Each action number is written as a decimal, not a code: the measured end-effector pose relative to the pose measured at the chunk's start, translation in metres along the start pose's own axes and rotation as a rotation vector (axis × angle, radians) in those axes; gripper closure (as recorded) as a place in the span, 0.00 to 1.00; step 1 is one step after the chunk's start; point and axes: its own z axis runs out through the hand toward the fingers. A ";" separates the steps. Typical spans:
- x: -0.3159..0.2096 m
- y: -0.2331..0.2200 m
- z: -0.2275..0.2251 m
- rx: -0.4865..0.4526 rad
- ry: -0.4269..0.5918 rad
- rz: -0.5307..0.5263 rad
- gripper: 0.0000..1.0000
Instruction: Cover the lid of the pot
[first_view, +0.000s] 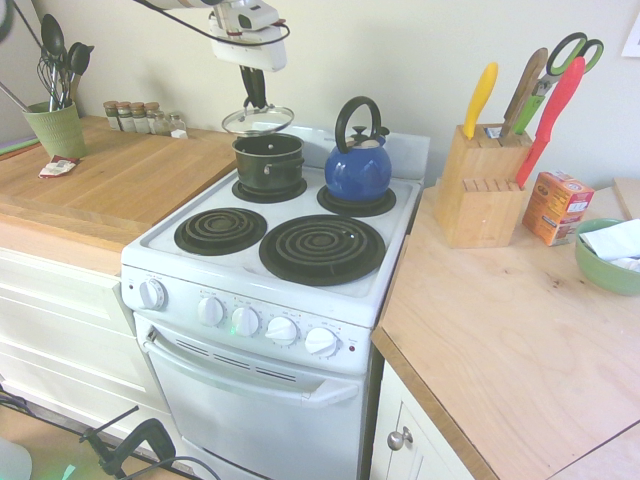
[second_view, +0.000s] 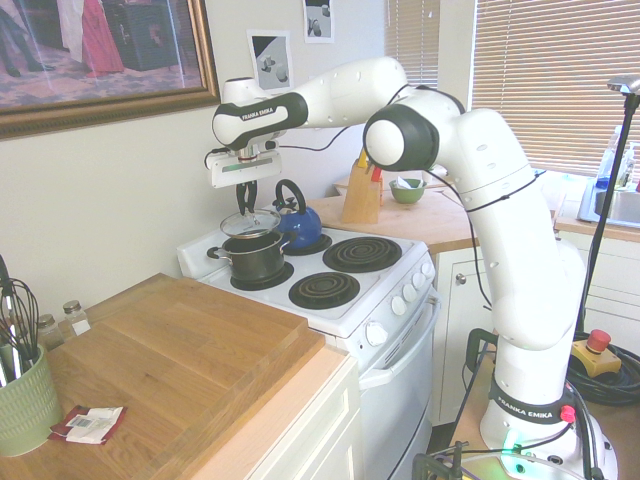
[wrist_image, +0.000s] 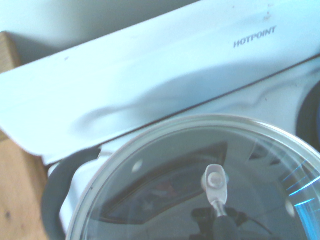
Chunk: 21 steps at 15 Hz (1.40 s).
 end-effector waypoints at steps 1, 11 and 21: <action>0.001 -0.003 0.006 -0.003 -0.004 0.000 1.00; 0.009 -0.010 0.040 -0.030 -0.014 0.005 1.00; 0.007 -0.009 0.050 -0.054 -0.029 0.003 1.00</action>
